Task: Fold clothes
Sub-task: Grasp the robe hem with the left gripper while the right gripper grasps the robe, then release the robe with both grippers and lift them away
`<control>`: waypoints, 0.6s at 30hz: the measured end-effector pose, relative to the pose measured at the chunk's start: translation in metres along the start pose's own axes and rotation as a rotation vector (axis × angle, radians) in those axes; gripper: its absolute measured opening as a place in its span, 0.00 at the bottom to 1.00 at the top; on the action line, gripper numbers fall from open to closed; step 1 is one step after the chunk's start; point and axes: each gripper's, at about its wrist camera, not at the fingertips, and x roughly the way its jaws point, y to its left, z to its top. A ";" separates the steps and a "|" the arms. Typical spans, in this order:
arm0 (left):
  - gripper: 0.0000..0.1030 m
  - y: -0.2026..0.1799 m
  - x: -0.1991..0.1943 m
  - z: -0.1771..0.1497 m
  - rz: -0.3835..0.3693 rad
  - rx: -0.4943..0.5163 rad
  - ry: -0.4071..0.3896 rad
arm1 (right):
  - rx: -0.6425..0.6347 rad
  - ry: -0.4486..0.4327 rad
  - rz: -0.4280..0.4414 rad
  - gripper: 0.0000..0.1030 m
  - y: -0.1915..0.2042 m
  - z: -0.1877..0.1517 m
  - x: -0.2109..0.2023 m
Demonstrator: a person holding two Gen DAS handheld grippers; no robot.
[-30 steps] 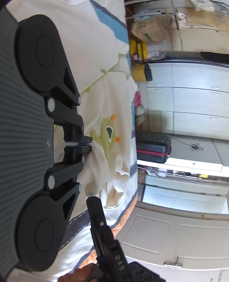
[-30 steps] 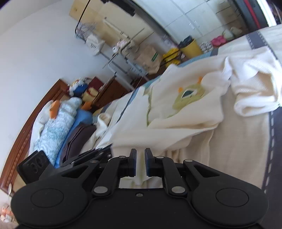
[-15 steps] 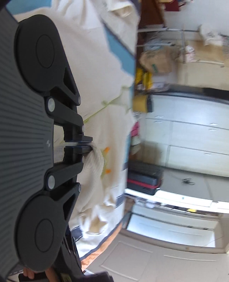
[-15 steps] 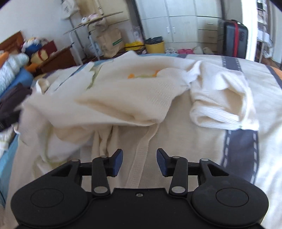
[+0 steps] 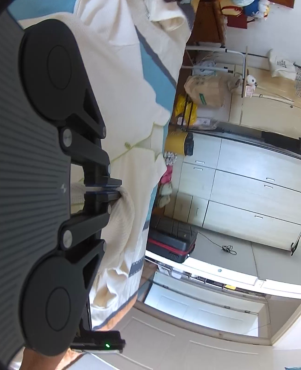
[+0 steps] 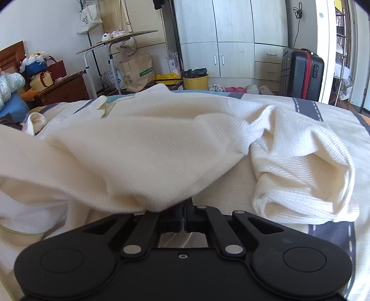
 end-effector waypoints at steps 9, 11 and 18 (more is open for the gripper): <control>0.05 -0.017 0.002 -0.005 -0.351 -0.121 0.112 | 0.167 -0.207 -0.313 0.01 -0.048 0.000 -0.161; 0.05 -0.029 0.003 -0.010 -0.420 -0.123 0.161 | 0.174 -0.248 -0.371 0.01 -0.058 -0.009 -0.198; 0.05 -0.065 0.029 -0.039 -0.400 0.062 0.417 | 0.451 -0.107 -0.347 0.01 -0.126 -0.041 -0.246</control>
